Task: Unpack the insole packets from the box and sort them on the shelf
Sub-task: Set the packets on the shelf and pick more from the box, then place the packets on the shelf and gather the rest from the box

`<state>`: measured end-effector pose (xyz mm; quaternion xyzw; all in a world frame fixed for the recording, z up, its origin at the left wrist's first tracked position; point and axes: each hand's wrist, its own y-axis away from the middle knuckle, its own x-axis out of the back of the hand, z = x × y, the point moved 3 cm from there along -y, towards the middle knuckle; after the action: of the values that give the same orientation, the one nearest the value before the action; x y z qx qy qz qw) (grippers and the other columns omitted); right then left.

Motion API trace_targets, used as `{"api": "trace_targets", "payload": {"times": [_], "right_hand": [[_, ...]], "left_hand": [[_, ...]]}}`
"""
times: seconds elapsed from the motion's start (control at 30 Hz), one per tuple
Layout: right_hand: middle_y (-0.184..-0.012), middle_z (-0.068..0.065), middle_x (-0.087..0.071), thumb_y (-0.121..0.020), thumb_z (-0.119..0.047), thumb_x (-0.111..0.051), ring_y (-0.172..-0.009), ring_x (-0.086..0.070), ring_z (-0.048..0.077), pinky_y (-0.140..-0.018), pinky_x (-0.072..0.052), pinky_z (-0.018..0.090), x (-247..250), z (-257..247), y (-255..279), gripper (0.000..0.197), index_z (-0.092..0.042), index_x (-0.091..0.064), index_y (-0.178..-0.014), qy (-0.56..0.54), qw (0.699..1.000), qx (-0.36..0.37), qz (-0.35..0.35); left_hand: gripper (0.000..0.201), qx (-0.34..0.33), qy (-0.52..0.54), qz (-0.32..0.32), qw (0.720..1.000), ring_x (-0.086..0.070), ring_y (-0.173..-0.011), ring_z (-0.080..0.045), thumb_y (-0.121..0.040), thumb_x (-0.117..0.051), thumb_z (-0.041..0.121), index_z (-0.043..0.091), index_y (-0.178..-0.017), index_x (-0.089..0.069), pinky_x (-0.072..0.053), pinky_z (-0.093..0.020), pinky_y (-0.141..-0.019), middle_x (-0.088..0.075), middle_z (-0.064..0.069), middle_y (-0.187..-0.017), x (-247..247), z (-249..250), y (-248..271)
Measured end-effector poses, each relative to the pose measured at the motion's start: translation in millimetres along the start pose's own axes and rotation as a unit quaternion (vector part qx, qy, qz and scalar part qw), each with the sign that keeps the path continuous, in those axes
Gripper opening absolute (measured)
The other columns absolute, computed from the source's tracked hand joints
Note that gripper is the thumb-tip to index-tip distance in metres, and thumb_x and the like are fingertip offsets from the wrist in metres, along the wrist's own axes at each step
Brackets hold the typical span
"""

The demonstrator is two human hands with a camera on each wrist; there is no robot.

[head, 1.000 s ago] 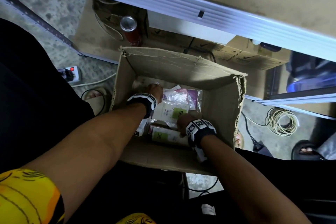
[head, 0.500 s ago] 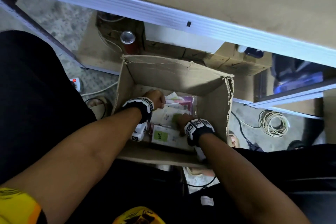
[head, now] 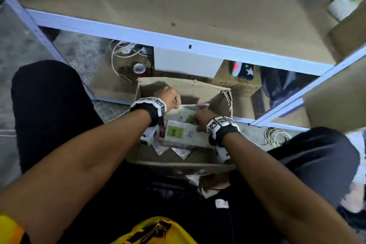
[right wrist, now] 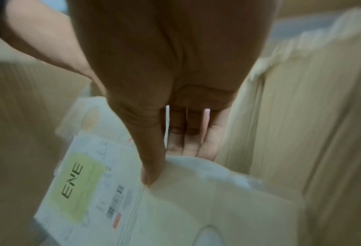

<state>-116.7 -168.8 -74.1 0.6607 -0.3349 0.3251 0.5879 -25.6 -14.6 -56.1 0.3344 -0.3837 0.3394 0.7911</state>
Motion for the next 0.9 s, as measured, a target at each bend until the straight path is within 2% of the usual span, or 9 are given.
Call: {"api": "trace_targets", "payload": {"times": [0.13,0.2,0.3,0.43,0.53,0.6,0.7,0.77,0.9], "right_hand": [[-0.136,0.020,-0.055,-0.087,-0.016,-0.067,-0.125,-0.053,0.032,-0.098,-0.046,0.030,28,-8,23,0.030,-0.004,-0.065,-0.115,-0.001,0.999,0.000,0.035],[-0.142,0.021,-0.047,-0.089,-0.016,-0.066,-0.129,-0.050,0.034,-0.099,-0.048,0.034,46,-12,39,0.030,-0.005,-0.063,-0.116,0.007,0.998,-0.002,0.059],[-0.134,0.021,-0.055,-0.086,-0.017,-0.069,-0.123,-0.055,0.035,-0.096,-0.050,0.038,76,-21,65,0.030,-0.006,-0.066,-0.114,0.034,0.993,0.000,0.111],[-0.116,0.014,-0.065,-0.087,-0.018,-0.068,-0.106,-0.062,0.032,-0.078,-0.049,0.032,122,-27,102,0.025,-0.009,-0.067,-0.110,0.057,0.984,-0.004,0.167],[-0.115,0.014,-0.065,-0.087,-0.019,-0.068,-0.106,-0.061,0.032,-0.087,-0.052,0.036,154,-30,128,0.024,-0.012,-0.065,-0.109,0.060,0.977,-0.006,0.204],[-0.113,0.013,-0.067,-0.086,-0.018,-0.069,-0.105,-0.062,0.031,-0.086,-0.050,0.035,175,-32,144,0.024,-0.011,-0.064,-0.108,0.057,0.972,-0.004,0.229],[-0.112,0.011,-0.069,-0.086,-0.018,-0.069,-0.103,-0.063,0.029,-0.085,-0.048,0.032,204,-33,166,0.023,-0.011,-0.066,-0.108,0.072,0.965,-0.002,0.254],[-0.113,0.009,-0.070,-0.087,-0.018,-0.068,-0.104,-0.064,0.028,-0.088,-0.050,0.033,224,-35,179,0.023,-0.010,-0.068,-0.109,0.083,0.960,-0.002,0.268],[-0.115,0.007,-0.070,-0.089,-0.020,-0.068,-0.105,-0.063,0.027,-0.089,-0.051,0.034,261,-35,199,0.025,-0.013,-0.067,-0.113,0.081,0.952,-0.010,0.294]], "left_hand": [[0.013,-0.052,0.008,0.030,0.998,-0.070,-0.078,-0.016,-0.076,-0.075,0.002,0.014,-0.074,-0.079,-0.056,-0.026,-0.075,-0.076,0.000,-0.077,31,16,16],[0.010,-0.058,-0.001,0.046,0.997,-0.070,-0.079,-0.018,-0.077,-0.075,0.005,0.014,-0.077,-0.078,-0.056,-0.026,-0.076,-0.076,-0.002,-0.080,54,24,25],[0.008,-0.055,-0.008,0.089,0.994,-0.070,-0.083,-0.018,-0.077,-0.076,0.013,0.020,-0.079,-0.076,-0.057,-0.029,-0.078,-0.071,0.004,-0.079,91,34,39],[0.008,-0.095,-0.019,0.127,0.987,-0.067,-0.085,-0.016,-0.077,-0.078,0.015,0.021,-0.080,-0.074,-0.055,-0.029,-0.080,-0.069,0.006,-0.080,139,54,62],[0.008,-0.111,-0.016,0.127,0.986,-0.065,-0.078,-0.012,-0.077,-0.080,0.017,0.021,-0.082,-0.075,-0.049,-0.022,-0.072,-0.069,0.005,-0.077,174,64,76],[0.009,-0.118,-0.017,0.142,0.983,-0.062,-0.073,-0.009,-0.076,-0.081,0.019,0.021,-0.084,-0.076,-0.043,-0.019,-0.069,-0.068,0.007,-0.075,196,71,83],[0.009,-0.142,-0.014,0.143,0.979,-0.062,-0.069,-0.005,-0.077,-0.081,0.017,0.016,-0.086,-0.077,-0.047,-0.019,-0.071,-0.070,0.006,-0.077,229,83,94],[0.008,-0.163,-0.012,0.132,0.978,-0.062,-0.066,-0.002,-0.078,-0.081,0.013,0.012,-0.086,-0.077,-0.048,-0.016,-0.066,-0.072,0.004,-0.077,251,91,101],[0.011,-0.173,-0.020,0.154,0.973,-0.064,-0.071,-0.003,-0.079,-0.081,0.015,0.014,-0.089,-0.077,-0.045,-0.011,-0.064,-0.067,0.016,-0.070,291,105,109]]}}
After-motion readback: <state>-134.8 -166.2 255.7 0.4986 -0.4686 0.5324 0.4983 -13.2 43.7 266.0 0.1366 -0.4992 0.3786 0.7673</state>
